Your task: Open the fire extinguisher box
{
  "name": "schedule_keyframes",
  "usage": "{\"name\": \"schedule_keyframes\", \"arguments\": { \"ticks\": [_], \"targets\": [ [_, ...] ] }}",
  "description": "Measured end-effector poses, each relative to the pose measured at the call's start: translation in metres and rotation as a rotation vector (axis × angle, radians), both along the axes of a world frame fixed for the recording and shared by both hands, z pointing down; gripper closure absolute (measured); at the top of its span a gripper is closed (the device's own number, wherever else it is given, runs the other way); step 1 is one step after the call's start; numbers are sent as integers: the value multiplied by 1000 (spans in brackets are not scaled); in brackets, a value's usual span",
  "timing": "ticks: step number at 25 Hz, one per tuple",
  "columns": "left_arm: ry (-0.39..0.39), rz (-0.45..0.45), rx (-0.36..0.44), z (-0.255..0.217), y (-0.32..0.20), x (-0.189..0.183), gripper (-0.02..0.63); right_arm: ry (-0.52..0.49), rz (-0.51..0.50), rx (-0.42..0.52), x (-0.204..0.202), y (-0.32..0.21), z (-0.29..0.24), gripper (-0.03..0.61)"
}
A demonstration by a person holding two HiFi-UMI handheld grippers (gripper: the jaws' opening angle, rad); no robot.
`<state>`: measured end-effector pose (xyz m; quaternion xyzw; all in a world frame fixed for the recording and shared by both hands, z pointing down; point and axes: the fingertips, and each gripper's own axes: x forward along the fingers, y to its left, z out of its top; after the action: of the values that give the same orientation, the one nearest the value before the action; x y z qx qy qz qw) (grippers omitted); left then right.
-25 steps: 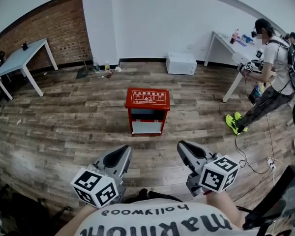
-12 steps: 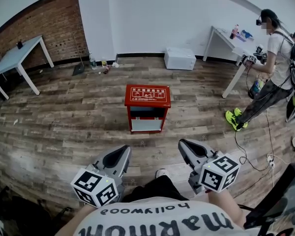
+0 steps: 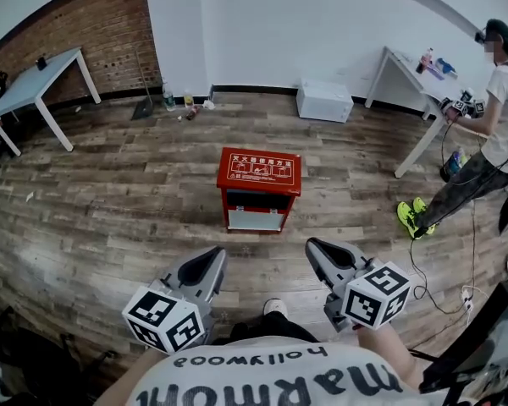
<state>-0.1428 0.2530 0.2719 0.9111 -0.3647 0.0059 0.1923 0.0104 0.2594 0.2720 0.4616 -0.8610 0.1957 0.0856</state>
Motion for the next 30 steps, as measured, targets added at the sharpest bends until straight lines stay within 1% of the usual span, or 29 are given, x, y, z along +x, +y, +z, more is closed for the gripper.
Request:
{"name": "schedule_keyframes", "arguments": {
  "ticks": [9, 14, 19, 30],
  "targets": [
    [-19, -7, -41, 14, -48, 48, 612, 9, -39, -10, 44, -58, 8, 568],
    [-15, -38, -53, 18, -73, 65, 612, 14, -59, -21, 63, -85, 15, 568],
    [-18, -64, -48, 16, -92, 81, 612, 32, -96, -16, 78, -108, 15, 568],
    [-13, -119, -51, 23, -117, 109, 612, 33, -156, -15, 102, -139, 22, 568]
  ]
}}
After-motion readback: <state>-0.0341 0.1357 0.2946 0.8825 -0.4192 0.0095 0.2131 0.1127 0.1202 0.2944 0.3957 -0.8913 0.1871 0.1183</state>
